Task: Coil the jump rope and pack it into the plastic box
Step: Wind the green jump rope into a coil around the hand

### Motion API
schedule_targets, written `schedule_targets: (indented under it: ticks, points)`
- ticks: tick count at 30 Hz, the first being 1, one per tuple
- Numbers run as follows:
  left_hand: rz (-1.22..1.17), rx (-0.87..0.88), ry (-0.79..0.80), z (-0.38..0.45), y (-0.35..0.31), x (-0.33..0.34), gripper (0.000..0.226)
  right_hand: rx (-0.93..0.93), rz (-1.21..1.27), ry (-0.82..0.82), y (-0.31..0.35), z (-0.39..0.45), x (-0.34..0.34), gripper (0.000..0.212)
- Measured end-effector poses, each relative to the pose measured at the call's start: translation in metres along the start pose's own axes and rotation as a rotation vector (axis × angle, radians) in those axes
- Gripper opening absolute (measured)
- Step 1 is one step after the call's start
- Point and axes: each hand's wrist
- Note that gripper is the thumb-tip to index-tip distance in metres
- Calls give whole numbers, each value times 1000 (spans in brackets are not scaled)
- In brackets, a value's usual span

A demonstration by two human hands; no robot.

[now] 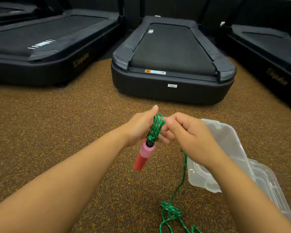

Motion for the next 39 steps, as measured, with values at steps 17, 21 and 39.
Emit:
schedule_targets:
  ticks: [17, 21, 39]
  points:
    - [-91, 68, 540, -9, -11, 2, 35, 60, 149, -191, -37, 7, -20, 33]
    - [-302, 142, 357, -8, -17, 6, 28, 127, 252, -190, -63, -5, 0, 38]
    - [-62, 99, -144, 3, -13, -1, 25, 78, -39, 54, -35, -22, 17, 24]
Point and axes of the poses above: each hand's wrist, its own z-axis towards the middle knuckle, its own x-axis out of the palm, y = z × x, and after that the axes turned 15 degrees about z, right-handed
